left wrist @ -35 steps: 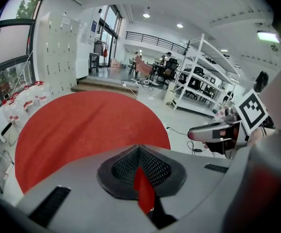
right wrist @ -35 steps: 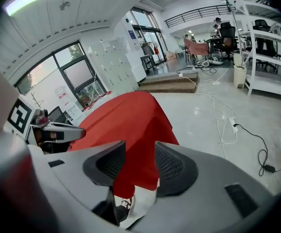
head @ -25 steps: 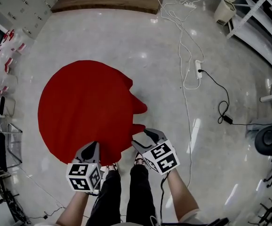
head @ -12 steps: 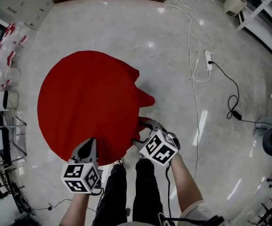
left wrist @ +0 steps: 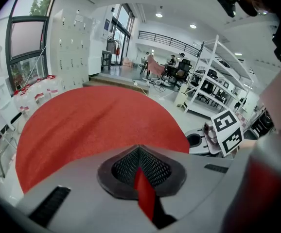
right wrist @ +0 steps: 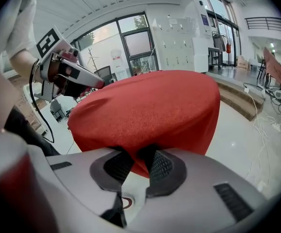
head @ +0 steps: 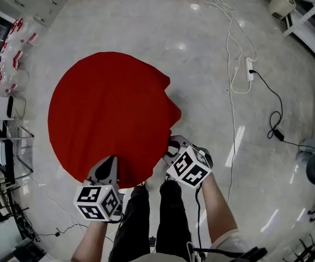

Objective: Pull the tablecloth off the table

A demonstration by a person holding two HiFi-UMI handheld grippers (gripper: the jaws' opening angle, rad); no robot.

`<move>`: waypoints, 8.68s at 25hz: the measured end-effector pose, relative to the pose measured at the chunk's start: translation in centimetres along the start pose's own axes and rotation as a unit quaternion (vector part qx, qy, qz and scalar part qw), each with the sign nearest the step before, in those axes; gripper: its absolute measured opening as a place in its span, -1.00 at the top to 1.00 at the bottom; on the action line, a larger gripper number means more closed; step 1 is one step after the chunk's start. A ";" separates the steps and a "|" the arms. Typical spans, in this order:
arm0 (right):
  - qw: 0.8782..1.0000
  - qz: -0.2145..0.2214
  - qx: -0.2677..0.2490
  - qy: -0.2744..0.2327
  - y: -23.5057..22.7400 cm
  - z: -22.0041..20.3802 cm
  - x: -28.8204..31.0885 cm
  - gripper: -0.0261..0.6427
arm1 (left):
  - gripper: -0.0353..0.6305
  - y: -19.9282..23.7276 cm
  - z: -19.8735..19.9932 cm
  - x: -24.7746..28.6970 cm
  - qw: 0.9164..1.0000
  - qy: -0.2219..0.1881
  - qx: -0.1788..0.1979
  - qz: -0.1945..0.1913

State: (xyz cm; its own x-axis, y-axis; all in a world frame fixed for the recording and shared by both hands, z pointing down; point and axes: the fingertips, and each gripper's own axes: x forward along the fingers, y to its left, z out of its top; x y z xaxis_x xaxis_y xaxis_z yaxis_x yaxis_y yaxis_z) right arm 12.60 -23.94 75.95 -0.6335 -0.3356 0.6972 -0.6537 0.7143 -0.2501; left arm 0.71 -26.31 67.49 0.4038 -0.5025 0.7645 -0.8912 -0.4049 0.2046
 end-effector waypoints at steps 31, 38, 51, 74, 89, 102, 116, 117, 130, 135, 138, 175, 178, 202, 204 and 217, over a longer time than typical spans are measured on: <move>0.990 -0.125 0.045 -0.038 2.3 10.3 -10.4 0.84 | 0.84 2.2 2.2 -6.3 0.996 -0.043 -0.077 -0.013; 0.988 -0.136 0.051 -0.056 3.2 13.4 -10.4 0.84 | 0.84 4.0 2.2 -8.6 0.993 -0.079 -0.089 -0.026; 0.986 -0.150 0.037 -0.066 3.5 19.2 -10.8 0.84 | 0.30 3.8 3.4 -7.7 0.991 -0.067 -0.065 -0.100; 0.989 -0.108 0.034 -0.099 1.9 24.2 -10.8 0.84 | -0.09 1.8 1.7 -3.0 0.965 0.043 0.073 -0.250; 0.992 -0.082 0.009 -0.097 3.6 25.2 -9.8 0.84 | -0.07 3.2 4.7 4.2 0.971 0.082 0.067 -0.217; 0.995 -0.061 0.034 -0.077 2.9 23.7 -8.7 0.84 | 0.83 4.8 3.9 1.5 0.978 0.066 -0.021 -0.196; 0.999 -0.014 -0.050 0.013 4.8 21.7 -4.9 0.84 | 0.84 5.9 6.7 -6.6 0.992 -0.049 -0.030 -0.113; 0.997 -0.009 -0.067 0.022 4.9 21.7 -4.3 0.84 | 0.84 6.1 6.9 -7.2 0.992 -0.053 -0.033 -0.113; 0.985 0.015 -0.155 0.075 3.9 21.9 0.2 0.17 | 0.84 6.9 7.8 -9.8 0.991 -0.075 0.014 -0.108; 0.976 0.032 -0.189 0.106 3.7 21.7 -0.5 0.02 | 0.83 7.8 7.7 -9.9 0.992 -0.071 0.003 -0.108; 0.979 0.047 -0.166 0.105 2.2 21.7 -2.0 0.02 | 0.83 8.2 7.6 -9.6 0.991 -0.071 -0.021 -0.110; 0.969 -0.004 -0.160 0.185 1.3 21.0 5.0 0.81 | 0.83 10.4 7.2 -8.3 0.993 -0.030 -0.109 -0.031; 0.981 -0.030 -0.104 0.160 1.2 21.5 4.2 0.82 | 0.83 10.7 7.1 -7.9 0.991 -0.029 -0.127 -0.011; 0.992 -0.103 0.070 -0.007 6.7 25.8 -3.8 0.83 | 0.83 9.5 9.6 -12.3 0.989 -0.086 -0.117 -0.015; 0.991 -0.108 0.076 -0.017 7.0 26.3 -4.3 0.83 | 0.83 9.5 10.4 -12.9 0.988 -0.097 -0.113 -0.024; 0.975 -0.178 0.105 -0.083 8.8 29.9 -8.3 0.83 | 0.83 8.7 17.0 -17.1 0.983 -0.171 -0.020 -0.065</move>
State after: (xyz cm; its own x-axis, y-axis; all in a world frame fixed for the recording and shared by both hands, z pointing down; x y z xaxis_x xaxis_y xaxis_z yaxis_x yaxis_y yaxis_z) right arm -0.26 -33.18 47.89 -0.3986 -0.6467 0.6503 -0.9035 0.3988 -0.1572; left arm -10.47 -34.24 45.86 0.5544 -0.6785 0.4819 -0.8322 -0.4561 0.3153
